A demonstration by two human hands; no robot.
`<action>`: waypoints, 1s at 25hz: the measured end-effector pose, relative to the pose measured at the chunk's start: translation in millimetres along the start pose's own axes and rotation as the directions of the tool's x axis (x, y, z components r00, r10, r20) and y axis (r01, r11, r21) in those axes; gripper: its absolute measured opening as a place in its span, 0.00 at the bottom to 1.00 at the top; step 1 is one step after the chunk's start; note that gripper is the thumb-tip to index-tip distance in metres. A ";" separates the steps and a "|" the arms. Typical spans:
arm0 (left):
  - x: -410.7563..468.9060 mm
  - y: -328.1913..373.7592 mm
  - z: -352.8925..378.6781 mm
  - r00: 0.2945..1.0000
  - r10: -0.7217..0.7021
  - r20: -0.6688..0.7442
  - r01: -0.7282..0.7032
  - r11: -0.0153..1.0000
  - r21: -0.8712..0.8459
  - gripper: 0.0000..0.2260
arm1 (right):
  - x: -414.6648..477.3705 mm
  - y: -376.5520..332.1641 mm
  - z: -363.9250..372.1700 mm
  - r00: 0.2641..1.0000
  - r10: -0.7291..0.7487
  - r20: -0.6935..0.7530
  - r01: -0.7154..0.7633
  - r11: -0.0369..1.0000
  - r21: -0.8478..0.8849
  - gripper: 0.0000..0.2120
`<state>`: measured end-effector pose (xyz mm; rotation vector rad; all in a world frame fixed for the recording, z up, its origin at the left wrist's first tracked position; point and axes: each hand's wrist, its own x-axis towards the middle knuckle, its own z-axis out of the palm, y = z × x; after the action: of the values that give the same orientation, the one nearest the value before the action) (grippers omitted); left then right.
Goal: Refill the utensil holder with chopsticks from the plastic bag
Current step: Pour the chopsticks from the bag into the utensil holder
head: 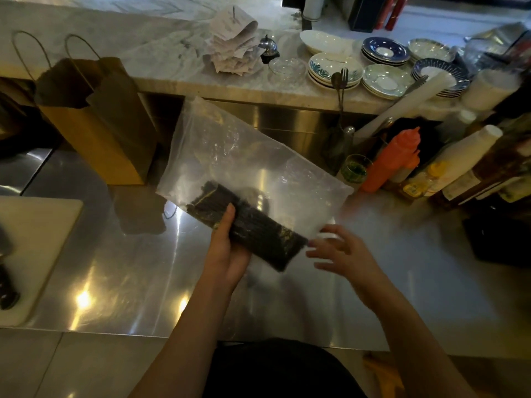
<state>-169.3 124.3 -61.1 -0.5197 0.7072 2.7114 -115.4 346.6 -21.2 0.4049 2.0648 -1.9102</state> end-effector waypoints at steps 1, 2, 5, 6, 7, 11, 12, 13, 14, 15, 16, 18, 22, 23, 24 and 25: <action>-0.6 -7.5 6.9 1.000 -0.010 -0.005 0.010 1.000 0.007 0.16 | -4.1 8.7 4.2 0.998 0.021 0.053 -0.022 1.000 0.021 0.25; -1.6 -16.2 13.6 1.000 -0.016 -0.016 0.016 1.000 0.026 0.19 | -7.2 15.7 8.4 0.996 0.013 0.084 -0.016 0.999 0.035 0.22; -5.9 -41.9 24.1 1.000 -0.024 -0.020 0.026 0.990 0.139 0.19 | -9.9 25.1 13.2 0.995 -0.089 0.043 0.086 0.995 0.051 0.16; -6.9 -47.8 26.3 1.000 -0.012 -0.009 0.013 0.983 0.181 0.16 | -9.9 25.3 9.5 0.993 -0.116 0.017 0.115 0.992 0.044 0.15; -6.5 -50.4 26.7 1.000 0.008 -0.005 -0.006 0.977 0.215 0.14 | -9.3 25.1 4.7 0.991 -0.137 -0.003 0.137 0.990 0.026 0.15; 4.2 -49.2 26.6 0.993 0.098 -0.069 -0.081 0.973 0.217 0.29 | -6.6 28.5 -37.2 0.976 -0.216 -0.033 0.208 0.965 -0.161 0.14; 5.8 -48.5 25.6 0.989 0.126 -0.082 -0.105 0.968 0.229 0.30 | -5.1 29.4 -46.0 0.970 -0.240 -0.034 0.229 0.954 -0.196 0.14; 5.6 -50.7 25.8 0.984 0.154 -0.087 -0.129 0.961 0.245 0.29 | -3.6 30.0 -53.8 0.965 -0.262 -0.027 0.250 0.942 -0.225 0.15; 4.7 -54.2 26.3 0.981 0.175 -0.088 -0.147 0.956 0.255 0.27 | -2.4 30.4 -59.7 0.959 -0.283 -0.014 0.270 0.930 -0.249 0.15; 3.1 -59.0 27.1 0.979 0.182 -0.093 -0.155 0.958 0.242 0.26 | -1.3 30.5 -65.3 0.953 -0.303 0.002 0.292 0.919 -0.263 0.16; 1.0 -65.3 28.3 0.978 0.177 -0.110 -0.150 0.964 0.219 0.23 | -0.1 30.4 -70.9 0.948 -0.319 0.021 0.312 0.911 -0.269 0.16; -2.3 -76.8 30.8 0.976 0.142 -0.165 -0.112 0.978 0.176 0.14 | 1.4 30.3 -80.4 0.940 -0.340 0.042 0.338 0.901 -0.270 0.17; -12.6 -91.6 37.1 0.967 0.069 -0.244 -0.048 0.995 0.091 0.12 | 3.4 29.0 -94.6 0.931 -0.364 0.014 0.354 0.895 -0.272 0.16; -14.8 -94.4 39.4 0.968 0.064 -0.243 -0.043 0.995 0.091 0.13 | 3.4 27.9 -97.1 0.928 -0.373 -0.003 0.358 0.893 -0.272 0.16; -16.3 -96.2 42.0 0.969 0.059 -0.241 -0.037 0.995 0.095 0.14 | 3.0 26.5 -98.8 0.923 -0.384 -0.014 0.365 0.888 -0.279 0.17; -17.2 -97.1 45.2 0.969 0.051 -0.240 -0.028 0.995 0.098 0.14 | 2.2 25.0 -99.7 0.917 -0.397 -0.023 0.373 0.880 -0.294 0.17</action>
<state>-130.8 225.7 -57.0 -0.8313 0.9112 2.6618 -110.1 448.0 -37.7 -0.0014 2.5884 -1.7701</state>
